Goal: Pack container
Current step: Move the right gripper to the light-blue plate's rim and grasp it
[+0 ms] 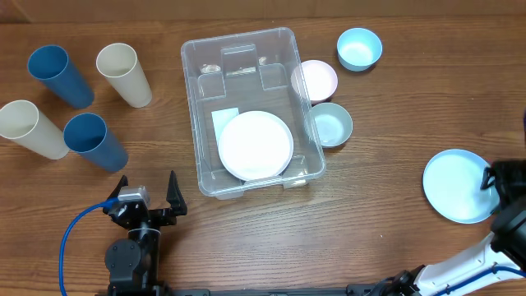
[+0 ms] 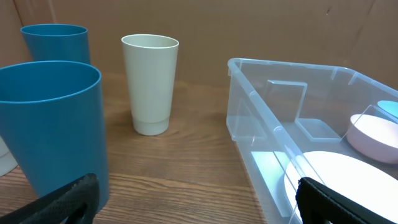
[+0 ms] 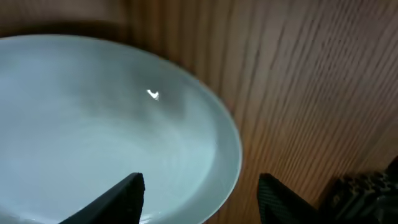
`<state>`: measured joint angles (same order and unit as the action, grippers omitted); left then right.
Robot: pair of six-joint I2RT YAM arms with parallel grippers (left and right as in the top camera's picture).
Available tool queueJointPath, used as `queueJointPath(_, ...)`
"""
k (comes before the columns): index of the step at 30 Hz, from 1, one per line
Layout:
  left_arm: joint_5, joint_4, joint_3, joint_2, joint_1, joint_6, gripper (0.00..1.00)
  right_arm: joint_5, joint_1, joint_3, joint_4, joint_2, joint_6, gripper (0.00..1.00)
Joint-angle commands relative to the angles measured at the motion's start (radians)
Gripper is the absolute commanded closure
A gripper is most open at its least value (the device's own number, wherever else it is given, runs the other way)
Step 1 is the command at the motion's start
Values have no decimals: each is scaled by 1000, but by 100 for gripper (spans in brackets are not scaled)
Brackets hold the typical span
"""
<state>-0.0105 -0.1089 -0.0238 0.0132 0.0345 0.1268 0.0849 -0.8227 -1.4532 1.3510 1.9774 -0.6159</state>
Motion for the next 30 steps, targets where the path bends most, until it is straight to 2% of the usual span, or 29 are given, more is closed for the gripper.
queueJointPath(1,11,0,3,-8,6,-15,0,28,-51,80,-42,-31,22,40)
queueJointPath(6,11,0,3,-8,6,-15,0,27,-74,105,-79,-31,48,41)
queueJointPath(15,11,0,3,-8,6,-15,0,-20,-62,176,-230,-31,119,57)
queueJointPath(16,11,0,3,-8,6,-15,0,-36,-58,194,-251,-31,120,59)
queueJointPath(20,11,0,3,-8,6,-15,0,-78,-29,204,-282,-31,120,83)
queueJointPath(23,11,0,3,-8,6,-15,0,-76,8,203,-310,-31,119,96)
queueJointPath(30,11,0,3,-8,6,-15,0,-79,88,177,-373,-31,127,96)
